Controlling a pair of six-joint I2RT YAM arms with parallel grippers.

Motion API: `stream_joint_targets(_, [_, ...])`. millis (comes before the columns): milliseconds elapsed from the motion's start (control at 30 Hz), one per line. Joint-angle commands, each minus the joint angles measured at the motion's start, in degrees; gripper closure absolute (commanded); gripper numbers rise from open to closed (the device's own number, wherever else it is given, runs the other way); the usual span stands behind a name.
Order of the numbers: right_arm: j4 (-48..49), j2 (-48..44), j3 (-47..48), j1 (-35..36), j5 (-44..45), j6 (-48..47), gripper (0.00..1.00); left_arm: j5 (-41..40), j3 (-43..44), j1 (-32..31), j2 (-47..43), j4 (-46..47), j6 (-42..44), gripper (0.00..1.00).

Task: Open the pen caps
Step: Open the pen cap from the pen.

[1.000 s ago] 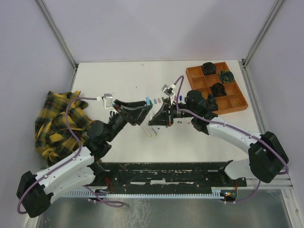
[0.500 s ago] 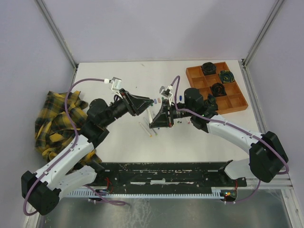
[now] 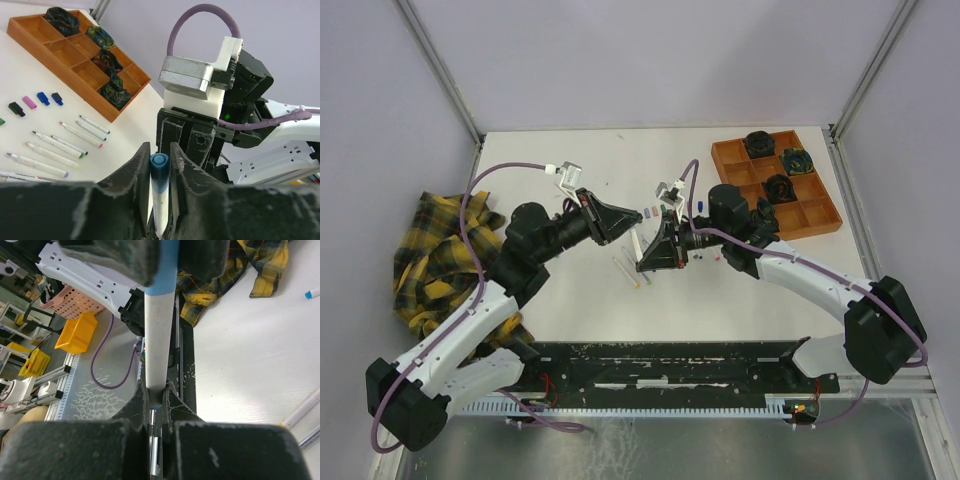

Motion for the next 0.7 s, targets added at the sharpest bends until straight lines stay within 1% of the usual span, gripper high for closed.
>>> stream_joint_targets(0, [3.4,1.1,2.6,-0.6,-0.9,1.6,1.0,4.3,3.2,0.5,0.4,0.4,2.5,0.8])
stream_joint_targets(67, [3.6,1.9,2.8,-0.6,-1.5,2.2,1.0,4.4,4.2,1.1,0.7,0.1,3.1,0.95])
stream_joint_targets(100, [3.6,2.4,2.8,-0.6,-1.8,2.6,1.0,4.2,5.0,1.6,1.0,-0.1,3.5,0.97])
stream_joint_targets(200, [4.9,4.4,2.6,-0.5,-2.9,4.2,1.0,2.5,8.5,4.1,2.3,-0.2,6.0,0.97])
stream_joint_targets(267, [6.6,6.6,2.2,-0.2,-3.7,5.5,1.0,1.5,11.5,7.7,3.9,0.7,6.4,0.97])
stream_joint_targets(333, [7.6,8.6,1.9,0.2,-4.2,6.3,1.0,3.2,14.5,13.4,6.5,4.5,3.6,0.97])
stream_joint_targets(400, [7.4,10.2,1.9,0.6,-4.4,6.1,1.0,5.8,16.6,20.2,9.3,9.7,-1.2,0.97])
stream_joint_targets(467, [6.9,11.1,2.0,0.9,-4.3,5.6,1.0,7.3,17.9,24.1,11.8,14.0,-5.6,0.97])
stream_joint_targets(567, [3.6,11.8,2.6,1.4,-3.7,2.8,1.0,7.6,17.9,26.9,13.6,17.2,-8.5,0.97])
stream_joint_targets(667, [0.0,12.6,3.5,1.9,-2.0,0.4,1.0,6.8,15.8,28.0,13.6,17.5,-8.5,0.97])
